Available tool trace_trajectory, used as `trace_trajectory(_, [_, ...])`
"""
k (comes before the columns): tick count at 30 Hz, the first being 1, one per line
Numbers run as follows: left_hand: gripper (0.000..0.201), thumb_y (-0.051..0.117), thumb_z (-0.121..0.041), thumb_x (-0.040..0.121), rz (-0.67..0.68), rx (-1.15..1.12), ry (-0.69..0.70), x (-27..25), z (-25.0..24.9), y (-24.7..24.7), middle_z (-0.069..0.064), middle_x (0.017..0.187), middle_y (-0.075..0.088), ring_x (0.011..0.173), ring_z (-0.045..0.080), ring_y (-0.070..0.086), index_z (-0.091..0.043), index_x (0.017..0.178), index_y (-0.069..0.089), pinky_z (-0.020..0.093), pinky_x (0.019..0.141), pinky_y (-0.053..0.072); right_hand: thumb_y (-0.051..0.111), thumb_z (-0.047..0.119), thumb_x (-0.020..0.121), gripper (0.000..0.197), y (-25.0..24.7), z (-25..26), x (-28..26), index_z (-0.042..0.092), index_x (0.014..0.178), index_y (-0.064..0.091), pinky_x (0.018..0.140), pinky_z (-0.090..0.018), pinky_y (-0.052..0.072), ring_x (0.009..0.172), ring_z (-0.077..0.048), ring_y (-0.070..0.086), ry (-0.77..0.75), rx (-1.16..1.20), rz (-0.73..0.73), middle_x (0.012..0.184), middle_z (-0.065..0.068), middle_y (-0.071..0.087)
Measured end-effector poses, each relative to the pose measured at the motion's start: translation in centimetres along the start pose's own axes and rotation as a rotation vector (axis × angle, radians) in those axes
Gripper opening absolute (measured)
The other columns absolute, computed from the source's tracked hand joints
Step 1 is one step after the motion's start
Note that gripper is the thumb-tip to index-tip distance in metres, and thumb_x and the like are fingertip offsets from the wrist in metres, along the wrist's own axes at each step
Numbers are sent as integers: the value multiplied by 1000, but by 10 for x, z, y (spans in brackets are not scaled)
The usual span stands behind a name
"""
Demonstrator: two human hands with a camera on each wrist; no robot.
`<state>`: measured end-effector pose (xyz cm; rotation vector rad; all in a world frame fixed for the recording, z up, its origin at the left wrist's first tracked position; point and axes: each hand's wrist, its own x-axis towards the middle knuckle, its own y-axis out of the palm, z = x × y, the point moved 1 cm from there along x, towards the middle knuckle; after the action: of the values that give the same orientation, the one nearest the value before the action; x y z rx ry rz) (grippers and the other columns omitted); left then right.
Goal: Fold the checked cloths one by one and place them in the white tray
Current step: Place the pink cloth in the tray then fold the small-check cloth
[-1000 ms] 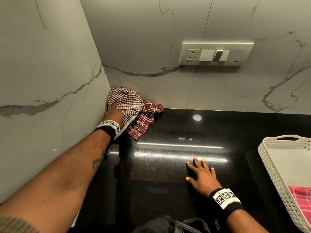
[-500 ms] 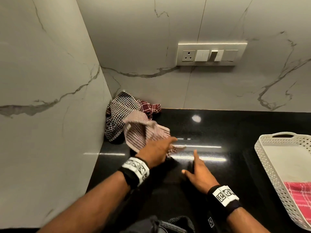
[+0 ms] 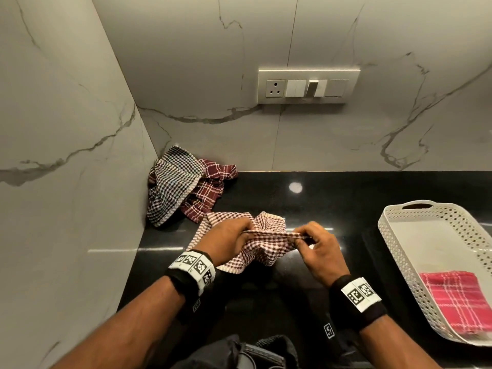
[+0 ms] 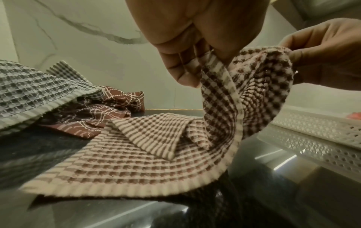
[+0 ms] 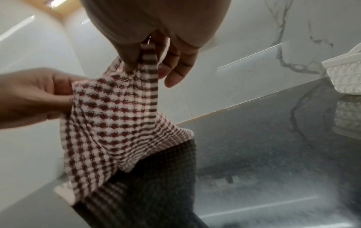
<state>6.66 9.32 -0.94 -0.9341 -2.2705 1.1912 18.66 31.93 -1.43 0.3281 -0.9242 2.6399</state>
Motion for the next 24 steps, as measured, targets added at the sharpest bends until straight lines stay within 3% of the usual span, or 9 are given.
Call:
trace_trajectory(5, [10, 58, -24, 93, -71, -6, -98, 16, 14, -13, -11, 95, 69, 88, 9, 63, -31, 97, 64, 36, 82, 54, 72, 4, 86, 14, -20, 11, 13, 17, 90, 69, 75, -29, 56, 86, -13, 66, 21, 136, -93, 89, 7, 68])
trace_trajectory(9, [15, 57, -18, 95, -117, -42, -189, 20, 17, -24, -11, 95, 68, 87, 4, 62, -26, 102, 68, 24, 79, 49, 68, 4, 89, 15, -33, 13, 21, 20, 92, 70, 78, -30, 57, 89, -13, 67, 27, 161, -108, 91, 9, 69])
trace_trajectory(13, [10, 52, -27, 99, -190, -95, -215, 20, 18, -32, -7, 86, 67, 79, 9, 62, -23, 96, 61, 31, 73, 48, 62, 6, 95, 22, -44, 16, 21, 28, 91, 66, 75, -26, 57, 84, -7, 66, 73, 211, -170, 87, 10, 69])
trace_trajectory(15, [12, 51, -33, 99, -169, 31, -212, 19, 15, -34, -6, 88, 67, 82, 14, 63, -25, 98, 59, 35, 75, 50, 61, 9, 95, 19, -47, 16, 20, 27, 90, 65, 74, -28, 58, 82, -7, 66, 132, 225, -175, 86, 6, 69])
trace_trajectory(17, [22, 56, -37, 96, -120, 138, -163, 18, 3, -34, -8, 107, 64, 101, 13, 61, -30, 116, 56, 32, 90, 49, 64, 13, 94, 12, -45, 19, 23, 23, 89, 67, 73, -30, 58, 81, -10, 67, 169, 247, -116, 85, 4, 70])
trace_trajectory(20, [66, 67, -43, 88, -15, 13, 74, 20, -36, -23, -11, 139, 51, 129, 6, 46, -31, 146, 37, 29, 109, 38, 71, 17, 90, 8, -33, 34, 28, 25, 88, 71, 73, -23, 54, 81, -7, 67, 103, 186, 69, 84, 8, 72])
trace_trajectory(22, [67, 72, -35, 87, 51, -130, 167, 23, -64, -16, -11, 136, 55, 124, 2, 51, -33, 145, 39, 23, 106, 41, 73, 20, 89, 10, -21, 48, 28, 29, 88, 68, 71, -18, 52, 81, -6, 68, 79, 176, 159, 85, 8, 73])
trace_trajectory(24, [49, 70, -24, 89, 101, -260, 134, 29, -77, -15, -11, 120, 64, 108, 1, 61, -31, 134, 53, 25, 96, 51, 74, 24, 88, 12, -16, 55, 26, 26, 89, 62, 64, -17, 52, 74, -5, 68, 150, 202, 102, 81, 3, 72])
